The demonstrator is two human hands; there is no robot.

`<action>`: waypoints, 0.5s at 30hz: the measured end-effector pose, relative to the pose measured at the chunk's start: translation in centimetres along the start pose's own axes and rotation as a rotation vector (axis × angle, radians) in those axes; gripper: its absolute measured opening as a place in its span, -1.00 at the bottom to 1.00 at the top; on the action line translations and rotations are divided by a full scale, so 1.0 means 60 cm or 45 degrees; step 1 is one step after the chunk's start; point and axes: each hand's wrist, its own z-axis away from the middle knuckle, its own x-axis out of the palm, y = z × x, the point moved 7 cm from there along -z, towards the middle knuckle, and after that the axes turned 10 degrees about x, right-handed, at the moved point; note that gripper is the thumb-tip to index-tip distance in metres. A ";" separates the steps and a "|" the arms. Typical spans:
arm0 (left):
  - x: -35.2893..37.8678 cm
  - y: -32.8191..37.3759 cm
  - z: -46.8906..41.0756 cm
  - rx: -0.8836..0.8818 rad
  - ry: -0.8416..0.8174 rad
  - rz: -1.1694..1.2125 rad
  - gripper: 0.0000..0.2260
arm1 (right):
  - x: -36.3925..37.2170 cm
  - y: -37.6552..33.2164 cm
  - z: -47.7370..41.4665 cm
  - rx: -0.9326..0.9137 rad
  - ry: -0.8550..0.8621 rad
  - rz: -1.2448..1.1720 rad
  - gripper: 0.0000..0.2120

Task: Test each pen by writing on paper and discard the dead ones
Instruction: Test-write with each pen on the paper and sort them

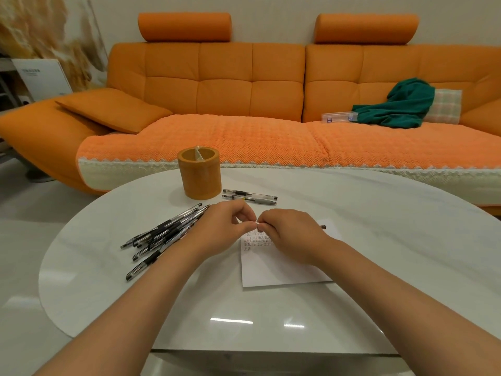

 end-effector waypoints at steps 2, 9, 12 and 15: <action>0.003 -0.001 0.000 -0.017 -0.033 0.001 -0.93 | 0.001 0.000 0.001 -0.029 0.043 0.069 -0.71; 0.003 -0.007 0.002 -0.051 -0.124 -0.023 -0.95 | 0.006 -0.003 0.000 -0.005 -0.023 0.070 -0.68; 0.000 -0.015 0.002 -0.053 -0.132 -0.089 -0.96 | 0.011 -0.001 0.000 0.047 -0.071 0.051 -0.62; -0.006 -0.033 0.000 -0.099 -0.136 -0.208 -0.96 | 0.012 0.005 0.004 0.088 -0.117 -0.085 -0.68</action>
